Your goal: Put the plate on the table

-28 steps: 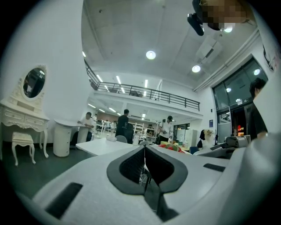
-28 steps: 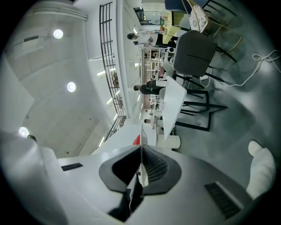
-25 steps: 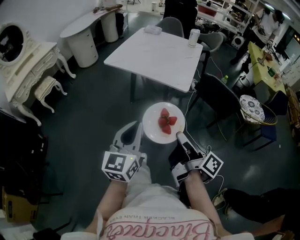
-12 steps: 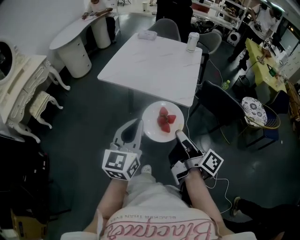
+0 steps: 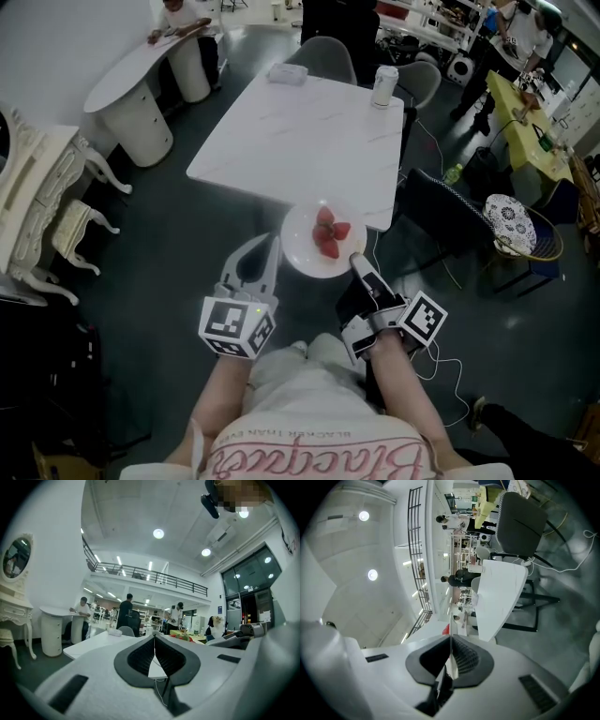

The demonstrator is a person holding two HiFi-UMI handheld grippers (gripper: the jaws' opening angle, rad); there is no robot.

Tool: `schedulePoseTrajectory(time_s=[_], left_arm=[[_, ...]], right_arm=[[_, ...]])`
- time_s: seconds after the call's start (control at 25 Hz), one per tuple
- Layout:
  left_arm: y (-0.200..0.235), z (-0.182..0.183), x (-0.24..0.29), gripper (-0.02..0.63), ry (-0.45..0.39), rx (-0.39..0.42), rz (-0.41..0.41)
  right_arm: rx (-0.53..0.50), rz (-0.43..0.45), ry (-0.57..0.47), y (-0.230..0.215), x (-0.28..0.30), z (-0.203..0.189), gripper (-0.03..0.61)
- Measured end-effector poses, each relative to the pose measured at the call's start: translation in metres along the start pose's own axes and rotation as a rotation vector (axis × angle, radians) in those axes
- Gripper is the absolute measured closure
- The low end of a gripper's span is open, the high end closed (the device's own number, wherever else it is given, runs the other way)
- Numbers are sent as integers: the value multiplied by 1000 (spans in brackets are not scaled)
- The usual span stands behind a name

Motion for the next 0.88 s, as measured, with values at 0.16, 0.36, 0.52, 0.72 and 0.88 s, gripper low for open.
schedulePoseTrajectory(time_s=[0.16,0.36,0.52,0.72,0.88], left_arm=[[23,10,23,609,5,-12,5],[42,16,57,609,18,-27,5],[57,26,93,609,23,-28,7],[82,46,148,609,26,-33,23],[102,58,190,609,50,-24,42]], right_arm=[[6,-6,-1,0,29,18,566],[18,-18,-9,-11,55,47,568],[36,-35,-13,-21,80,81,568],[66,-50,-23,-32,121,132,566],[70,-81,-1,-38,156,170,568]])
Point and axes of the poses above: the fingertips, and each gripper's own axes: x forward along the fingers, y to its left, z out of its top, the point moved 10 cm from there along -x, backward along the fingers, and after that the axes turned 15 degrees about y, right-handed, at the moved point
